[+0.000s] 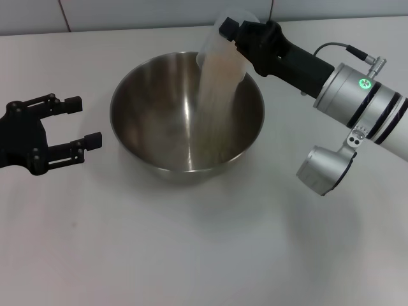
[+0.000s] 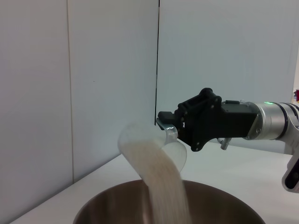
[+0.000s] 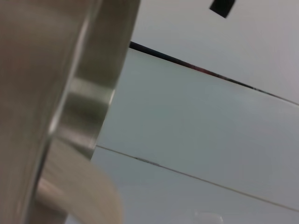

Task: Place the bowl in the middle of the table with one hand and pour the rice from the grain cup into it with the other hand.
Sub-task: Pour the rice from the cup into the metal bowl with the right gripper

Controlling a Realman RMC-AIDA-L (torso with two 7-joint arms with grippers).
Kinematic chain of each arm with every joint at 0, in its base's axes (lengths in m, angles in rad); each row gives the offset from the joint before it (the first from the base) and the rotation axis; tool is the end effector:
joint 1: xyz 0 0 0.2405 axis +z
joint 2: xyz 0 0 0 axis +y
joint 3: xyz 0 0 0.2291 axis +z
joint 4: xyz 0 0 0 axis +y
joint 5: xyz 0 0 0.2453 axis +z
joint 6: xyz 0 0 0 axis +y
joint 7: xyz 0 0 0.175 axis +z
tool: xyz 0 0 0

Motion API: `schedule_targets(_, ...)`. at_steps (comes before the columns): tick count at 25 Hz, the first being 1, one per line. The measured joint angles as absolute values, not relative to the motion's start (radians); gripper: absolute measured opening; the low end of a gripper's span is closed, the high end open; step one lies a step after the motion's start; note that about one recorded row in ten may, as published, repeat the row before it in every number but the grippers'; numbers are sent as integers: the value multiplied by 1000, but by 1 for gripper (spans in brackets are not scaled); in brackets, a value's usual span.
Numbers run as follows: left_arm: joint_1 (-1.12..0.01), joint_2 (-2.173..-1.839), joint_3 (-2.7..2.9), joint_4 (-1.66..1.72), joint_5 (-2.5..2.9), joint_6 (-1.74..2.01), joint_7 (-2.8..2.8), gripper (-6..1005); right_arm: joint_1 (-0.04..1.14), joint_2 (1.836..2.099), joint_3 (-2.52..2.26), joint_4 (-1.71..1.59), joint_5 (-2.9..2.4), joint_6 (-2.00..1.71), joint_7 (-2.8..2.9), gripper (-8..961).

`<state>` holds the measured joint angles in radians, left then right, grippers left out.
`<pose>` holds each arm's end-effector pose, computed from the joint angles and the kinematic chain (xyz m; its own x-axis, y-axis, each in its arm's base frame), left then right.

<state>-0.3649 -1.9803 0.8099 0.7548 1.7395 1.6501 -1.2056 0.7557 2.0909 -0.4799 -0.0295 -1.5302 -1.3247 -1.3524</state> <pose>-0.2691 0.3361 0.0467 0.8329 0.1106 0.5422 0.3115 -0.9035 -0.2943 0.1949 0.4001 -0.0724 0.1903 0.6878 0.7005 0.7785 0.3290 -0.5345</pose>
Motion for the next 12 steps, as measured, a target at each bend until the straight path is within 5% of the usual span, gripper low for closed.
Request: schedule_targets(12,-366,-1980,810,755,1736,1649,-1206,752,758,2089,-502,-20,-1544,-1353,-1464,5)
